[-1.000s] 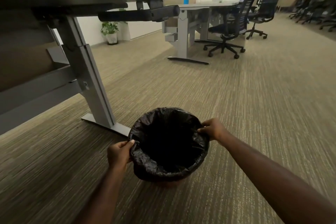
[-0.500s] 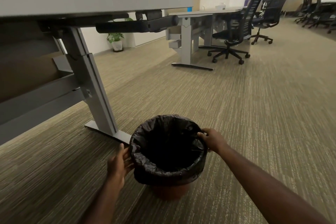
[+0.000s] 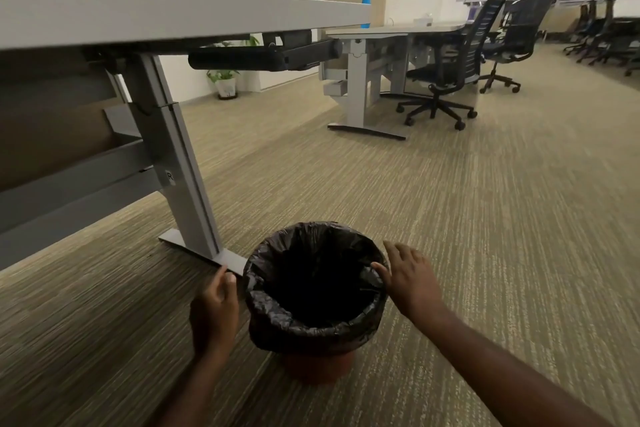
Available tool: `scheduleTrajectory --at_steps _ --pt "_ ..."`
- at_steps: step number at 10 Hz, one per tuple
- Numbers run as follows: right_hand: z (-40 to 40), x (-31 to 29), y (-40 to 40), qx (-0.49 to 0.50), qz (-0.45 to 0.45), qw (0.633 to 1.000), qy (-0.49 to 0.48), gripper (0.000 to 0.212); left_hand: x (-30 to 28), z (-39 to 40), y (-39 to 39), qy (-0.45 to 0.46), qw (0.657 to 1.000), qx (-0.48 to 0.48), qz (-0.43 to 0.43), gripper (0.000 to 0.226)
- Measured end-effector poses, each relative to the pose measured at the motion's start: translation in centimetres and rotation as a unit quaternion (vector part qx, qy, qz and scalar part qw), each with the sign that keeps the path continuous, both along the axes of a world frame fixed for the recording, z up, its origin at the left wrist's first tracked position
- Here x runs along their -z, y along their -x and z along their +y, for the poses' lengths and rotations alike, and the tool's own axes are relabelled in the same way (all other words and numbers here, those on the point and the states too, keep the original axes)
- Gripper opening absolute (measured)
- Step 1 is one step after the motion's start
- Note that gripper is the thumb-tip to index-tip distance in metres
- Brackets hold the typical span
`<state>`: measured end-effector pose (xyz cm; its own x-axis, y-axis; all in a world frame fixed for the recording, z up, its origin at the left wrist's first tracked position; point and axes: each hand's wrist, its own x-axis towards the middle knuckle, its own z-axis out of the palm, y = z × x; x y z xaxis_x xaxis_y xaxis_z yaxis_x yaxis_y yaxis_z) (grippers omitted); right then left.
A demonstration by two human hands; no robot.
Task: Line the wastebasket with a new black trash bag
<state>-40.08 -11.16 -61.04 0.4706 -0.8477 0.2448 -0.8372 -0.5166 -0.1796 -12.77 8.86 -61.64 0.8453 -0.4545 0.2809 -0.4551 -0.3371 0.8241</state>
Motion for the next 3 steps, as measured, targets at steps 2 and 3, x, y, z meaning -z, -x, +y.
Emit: scheduleTrajectory --at_steps 2,3 --pt "1.2 -2.8 -1.3 -0.038 -0.004 0.997 0.061 0.081 0.0 -2.0 3.2 0.007 0.983 0.134 -0.126 0.048" --pt "1.6 -5.0 -1.8 -0.07 -0.022 0.994 0.086 0.084 -1.0 -4.4 5.0 0.003 0.964 0.173 -0.202 0.062"
